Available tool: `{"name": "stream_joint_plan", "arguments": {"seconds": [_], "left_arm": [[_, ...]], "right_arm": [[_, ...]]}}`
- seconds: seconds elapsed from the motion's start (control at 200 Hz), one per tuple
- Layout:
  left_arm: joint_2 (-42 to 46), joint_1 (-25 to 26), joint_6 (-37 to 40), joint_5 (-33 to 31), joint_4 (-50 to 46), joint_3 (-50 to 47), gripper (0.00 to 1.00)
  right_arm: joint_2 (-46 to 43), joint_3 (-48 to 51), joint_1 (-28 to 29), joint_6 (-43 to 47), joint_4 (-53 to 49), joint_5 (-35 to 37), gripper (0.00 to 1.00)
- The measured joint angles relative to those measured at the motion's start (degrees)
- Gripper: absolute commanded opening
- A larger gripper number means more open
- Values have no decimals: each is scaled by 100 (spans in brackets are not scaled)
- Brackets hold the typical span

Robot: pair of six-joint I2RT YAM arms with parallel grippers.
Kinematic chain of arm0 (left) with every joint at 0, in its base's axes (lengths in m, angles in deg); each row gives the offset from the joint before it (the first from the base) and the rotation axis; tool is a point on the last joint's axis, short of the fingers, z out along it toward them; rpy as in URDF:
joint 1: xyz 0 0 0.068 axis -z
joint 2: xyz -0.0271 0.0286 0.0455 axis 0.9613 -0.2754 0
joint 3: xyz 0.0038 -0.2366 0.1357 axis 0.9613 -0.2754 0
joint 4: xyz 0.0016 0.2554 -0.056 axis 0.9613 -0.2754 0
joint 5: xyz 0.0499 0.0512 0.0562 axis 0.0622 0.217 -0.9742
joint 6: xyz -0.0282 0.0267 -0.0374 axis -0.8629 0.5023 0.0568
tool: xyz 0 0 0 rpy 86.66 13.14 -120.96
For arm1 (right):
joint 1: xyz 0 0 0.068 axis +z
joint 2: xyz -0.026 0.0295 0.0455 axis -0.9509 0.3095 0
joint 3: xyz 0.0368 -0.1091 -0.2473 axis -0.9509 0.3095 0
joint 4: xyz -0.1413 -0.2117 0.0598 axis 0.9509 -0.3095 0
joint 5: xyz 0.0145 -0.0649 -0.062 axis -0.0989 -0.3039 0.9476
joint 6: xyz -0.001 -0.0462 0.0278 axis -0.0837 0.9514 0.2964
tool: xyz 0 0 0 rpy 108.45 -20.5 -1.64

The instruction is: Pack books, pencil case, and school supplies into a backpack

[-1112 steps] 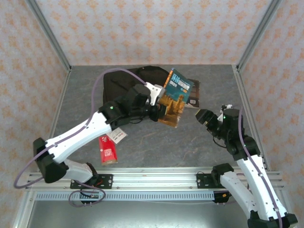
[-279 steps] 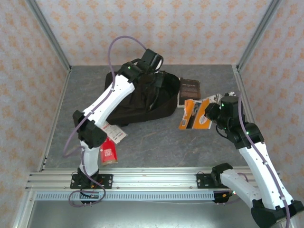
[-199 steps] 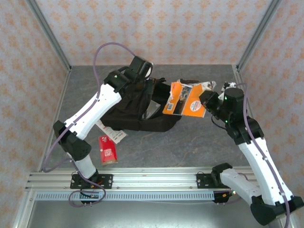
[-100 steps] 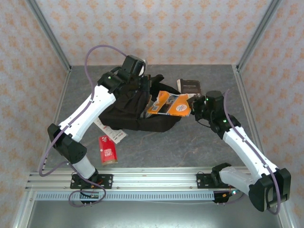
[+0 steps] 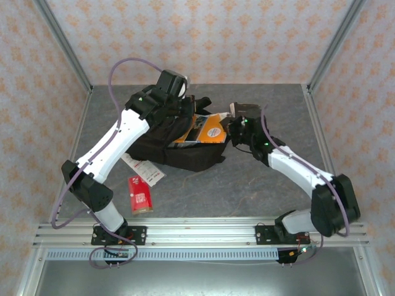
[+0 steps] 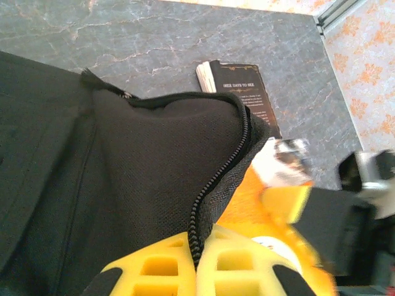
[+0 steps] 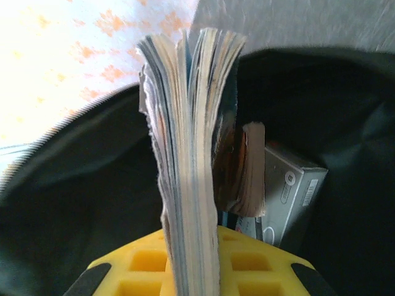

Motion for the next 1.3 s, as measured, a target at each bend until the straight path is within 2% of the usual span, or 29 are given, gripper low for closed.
{"name": "stream_joint_plan", "arguments": {"seconds": [0.285,0.43,0.475,0.515,0.565,0.601,0.701,0.786,0.966,1.086,1.181,1.301], "left_arm": [[-278,-4,-63,225,-7,487,0],[-385,-4,-111,385,15,557,0],[-407,-4,-114,435,24,560,0],[-426,-4,-116,452,22,573,0],[-468,-4,-122,450,15,619,0],[-494,-4,-120,444,20,647,0],[-577,-44,-85,382,7,671,0],[-647,-98,-55,363,-7,671,0],[-667,-240,61,363,0,638,0],[-660,-354,74,315,28,472,0],[-660,-389,109,271,55,382,0],[-660,-382,111,275,162,258,0]], "right_arm": [[638,-238,332,-20,448,114,0],[1366,-756,614,-33,796,299,0],[1648,-994,723,-20,800,354,11],[1917,-1213,807,-17,809,389,24],[2264,-1508,885,-44,861,393,47],[2494,-1707,922,-52,907,372,58],[3012,-2107,953,-20,1005,258,78],[3095,-2166,914,212,800,258,86],[2638,-2197,767,1104,-356,745,94],[1733,-2009,645,1598,-968,1300,93],[966,-1871,540,2052,-1412,1797,88],[450,-1858,450,2531,-2006,2511,87]]}}
